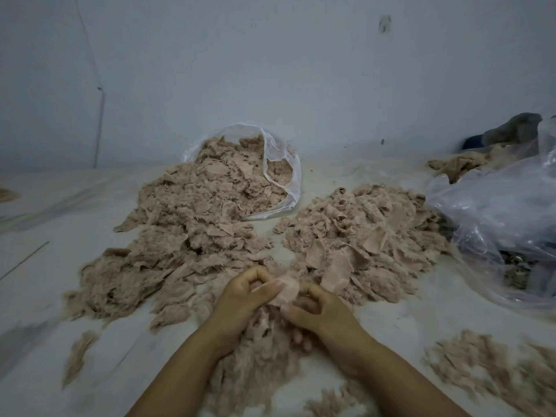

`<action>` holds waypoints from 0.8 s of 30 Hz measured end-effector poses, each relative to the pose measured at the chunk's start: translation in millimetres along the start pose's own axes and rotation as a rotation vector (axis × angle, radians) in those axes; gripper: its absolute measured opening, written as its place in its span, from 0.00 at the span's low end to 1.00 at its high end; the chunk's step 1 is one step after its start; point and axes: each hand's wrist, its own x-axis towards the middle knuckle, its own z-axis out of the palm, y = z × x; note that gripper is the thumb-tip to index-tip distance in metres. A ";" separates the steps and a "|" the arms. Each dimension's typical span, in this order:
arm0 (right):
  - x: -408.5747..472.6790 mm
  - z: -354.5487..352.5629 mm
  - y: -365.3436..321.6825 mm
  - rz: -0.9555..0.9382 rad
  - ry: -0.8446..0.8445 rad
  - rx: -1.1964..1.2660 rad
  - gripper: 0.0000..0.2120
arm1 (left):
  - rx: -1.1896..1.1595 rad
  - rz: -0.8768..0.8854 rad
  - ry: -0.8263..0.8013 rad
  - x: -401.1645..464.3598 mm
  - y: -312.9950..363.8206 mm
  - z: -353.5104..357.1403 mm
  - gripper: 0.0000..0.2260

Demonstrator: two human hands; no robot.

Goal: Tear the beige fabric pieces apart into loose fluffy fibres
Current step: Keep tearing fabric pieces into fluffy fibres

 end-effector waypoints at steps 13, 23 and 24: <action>-0.1 -6.2 -1.4 -0.107 0.180 0.033 0.15 | 0.174 0.005 0.021 4.1 -8.1 0.7 0.05; 5.7 -26.4 -6.8 -0.130 0.464 -0.116 0.09 | 0.591 -0.033 -0.136 6.5 -14.7 -18.0 0.13; 2.2 -23.8 -5.6 -0.112 0.327 -0.224 0.10 | 0.616 -0.015 -0.116 7.6 -18.6 -16.6 0.10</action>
